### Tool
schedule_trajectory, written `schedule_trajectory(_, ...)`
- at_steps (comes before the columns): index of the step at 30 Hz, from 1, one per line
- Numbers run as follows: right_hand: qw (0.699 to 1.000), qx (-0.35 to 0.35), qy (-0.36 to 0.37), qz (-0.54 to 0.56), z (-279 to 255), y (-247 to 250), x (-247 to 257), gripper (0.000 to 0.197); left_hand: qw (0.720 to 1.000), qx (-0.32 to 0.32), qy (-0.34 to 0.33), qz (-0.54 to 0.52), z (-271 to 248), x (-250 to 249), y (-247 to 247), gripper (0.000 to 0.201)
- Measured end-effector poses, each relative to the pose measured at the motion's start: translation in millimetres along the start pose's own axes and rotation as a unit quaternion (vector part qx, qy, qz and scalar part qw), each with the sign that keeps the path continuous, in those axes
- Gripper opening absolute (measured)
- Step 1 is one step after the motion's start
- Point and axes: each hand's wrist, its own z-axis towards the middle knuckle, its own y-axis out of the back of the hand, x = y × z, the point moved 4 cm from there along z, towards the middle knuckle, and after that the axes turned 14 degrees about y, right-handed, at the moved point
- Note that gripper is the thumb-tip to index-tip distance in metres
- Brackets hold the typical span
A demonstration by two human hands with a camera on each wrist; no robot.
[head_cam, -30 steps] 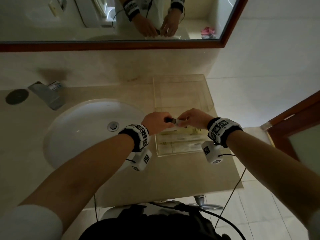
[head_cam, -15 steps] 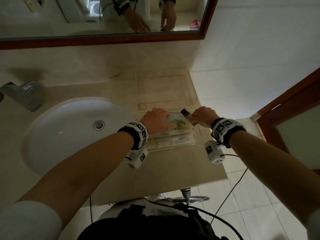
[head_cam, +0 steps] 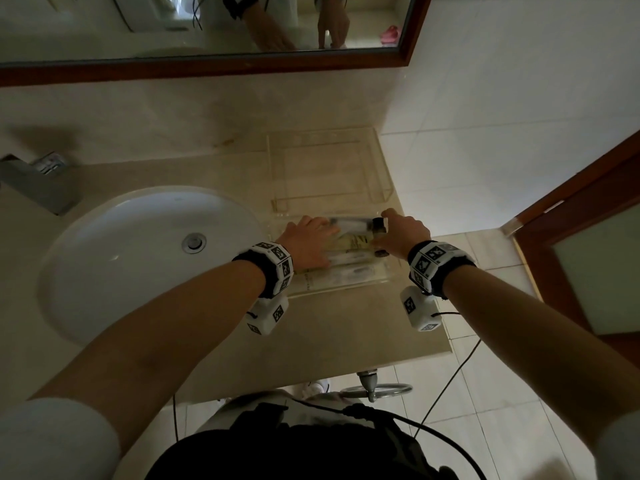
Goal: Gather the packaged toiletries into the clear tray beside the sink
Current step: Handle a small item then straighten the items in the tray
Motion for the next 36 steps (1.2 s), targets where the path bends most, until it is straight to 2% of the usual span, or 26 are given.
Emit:
schedule_trajectory(8, 0.999, 0.019, 0.035, -0.032, -0.6, 0.5, 2.9, 0.047, 1.0, 0.018, 0.0, 0.01, 2.0, 1.1, -4.6, 0.083)
schedule_trajectory(13, 0.996, 0.033, 0.02, -0.075, 0.3, 0.2, 1.1, 0.03, 1.0, 0.018, -0.001, 0.007, 0.8, 0.0, -4.6, 0.085)
schedule_trajectory(21, 0.998, 0.039, 0.025, -0.049, 2.5, -7.2, 3.3, 0.023, 1.0, 0.015, -0.004, 0.018, 2.0, 0.6, -6.7, 0.088)
schedule_trajectory(27, 0.993, 0.052, 0.039, -0.096, -0.1, -5.5, 5.4, 0.031, 0.999, 0.005, -0.01, 0.041, -0.1, 1.1, -8.8, 0.087)
schedule_trajectory(31, 0.989, 0.017, 0.095, -0.114, -2.0, -6.0, 8.9, 0.04, 0.999, 0.011, -0.013, 0.05, -0.6, 8.8, -12.5, 0.091)
schedule_trajectory(33, 0.984, 0.012, 0.145, -0.105, -3.0, -7.0, 14.7, 0.05, 0.999, 0.024, -0.014, 0.04, -0.6, 13.1, -15.6, 0.094)
schedule_trajectory(36, 0.971, 0.054, 0.21, -0.095, -4.2, -11.4, 23.8, 0.076, 0.998, 0.045, -0.015, 0.036, -3.7, 16.7, -20.9, 0.1)
